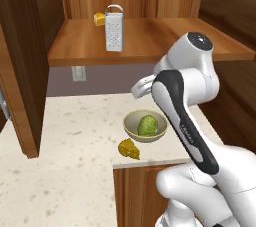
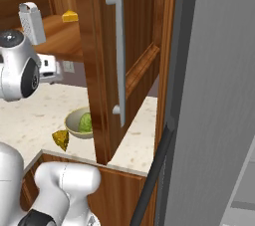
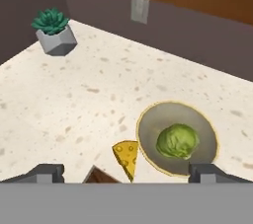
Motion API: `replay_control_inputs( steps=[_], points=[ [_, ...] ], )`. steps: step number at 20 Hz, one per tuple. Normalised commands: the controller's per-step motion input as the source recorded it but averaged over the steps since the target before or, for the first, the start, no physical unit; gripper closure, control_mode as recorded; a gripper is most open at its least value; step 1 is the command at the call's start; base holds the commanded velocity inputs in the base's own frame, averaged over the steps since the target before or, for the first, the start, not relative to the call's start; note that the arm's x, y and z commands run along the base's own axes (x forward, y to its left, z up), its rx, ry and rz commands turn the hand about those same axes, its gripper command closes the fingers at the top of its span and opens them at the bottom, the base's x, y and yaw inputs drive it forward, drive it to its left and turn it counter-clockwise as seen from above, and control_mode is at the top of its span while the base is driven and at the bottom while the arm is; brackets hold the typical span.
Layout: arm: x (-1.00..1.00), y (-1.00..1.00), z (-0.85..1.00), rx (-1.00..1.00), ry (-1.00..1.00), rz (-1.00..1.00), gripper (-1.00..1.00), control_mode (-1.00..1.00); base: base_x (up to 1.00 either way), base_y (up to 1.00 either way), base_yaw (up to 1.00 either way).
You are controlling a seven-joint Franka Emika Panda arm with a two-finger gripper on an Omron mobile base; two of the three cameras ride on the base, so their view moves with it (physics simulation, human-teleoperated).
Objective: Pick the cheese from the fridge and the cheese grater from the cabinet and place them next to the salad bowl.
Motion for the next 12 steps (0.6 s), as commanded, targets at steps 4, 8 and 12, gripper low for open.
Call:
replay_control_inputs(
  steps=[4, 8, 12],
  points=[
    [0.0, -0.01, 0.71, 0.11, 0.0, 0.03, -1.0, -1.0, 0.0, 0.0, 0.0],
    [0.11, 0.0, 0.64, 0.1, 0.0, 0.04, -1.0, -1.0, 0.0, 0.0, 0.0],
    [0.08, -0.04, 0.4, 0.07, -0.1, 0.1, -1.0, -1.0, 0.0, 0.0, 0.0]
  ],
)
